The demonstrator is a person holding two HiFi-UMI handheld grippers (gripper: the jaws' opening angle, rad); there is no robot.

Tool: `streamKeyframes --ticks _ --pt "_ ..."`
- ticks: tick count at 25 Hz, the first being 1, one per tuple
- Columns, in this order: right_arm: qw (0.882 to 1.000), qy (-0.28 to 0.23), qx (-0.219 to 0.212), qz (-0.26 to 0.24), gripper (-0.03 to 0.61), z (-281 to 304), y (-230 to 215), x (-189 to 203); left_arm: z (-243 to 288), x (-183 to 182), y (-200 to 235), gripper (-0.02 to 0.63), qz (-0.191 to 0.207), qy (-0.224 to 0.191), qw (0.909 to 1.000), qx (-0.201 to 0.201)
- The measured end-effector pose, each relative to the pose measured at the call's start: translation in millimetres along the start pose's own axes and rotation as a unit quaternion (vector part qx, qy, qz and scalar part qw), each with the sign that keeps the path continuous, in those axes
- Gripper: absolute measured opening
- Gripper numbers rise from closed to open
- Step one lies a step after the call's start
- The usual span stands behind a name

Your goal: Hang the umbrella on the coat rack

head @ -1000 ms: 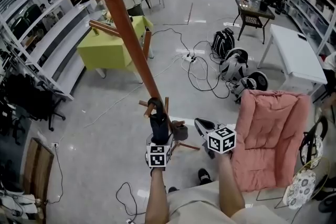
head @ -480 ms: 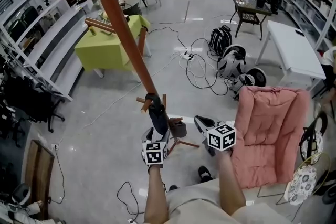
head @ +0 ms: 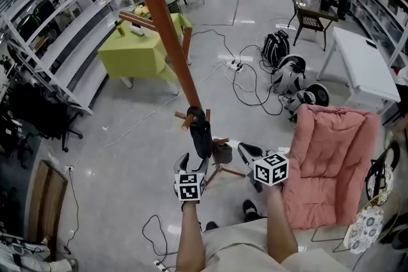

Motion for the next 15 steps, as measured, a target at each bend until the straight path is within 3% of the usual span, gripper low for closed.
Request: streamKeyframes --ticks 15 --pt "1.0 -0.001 0.008 0.021 0.003 3 50 46 -51 -2 23 0.295 -0.016 -0.038 0.999 0.015"
Point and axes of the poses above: the fingertips, and each gripper's own axes: z forward along the fingers, y to its left, x out of its underside, the point moved 2 cm from there along -z, backward along the fingers, and after that the axes turned 13 degrees about -x, right-handed, at the moved point
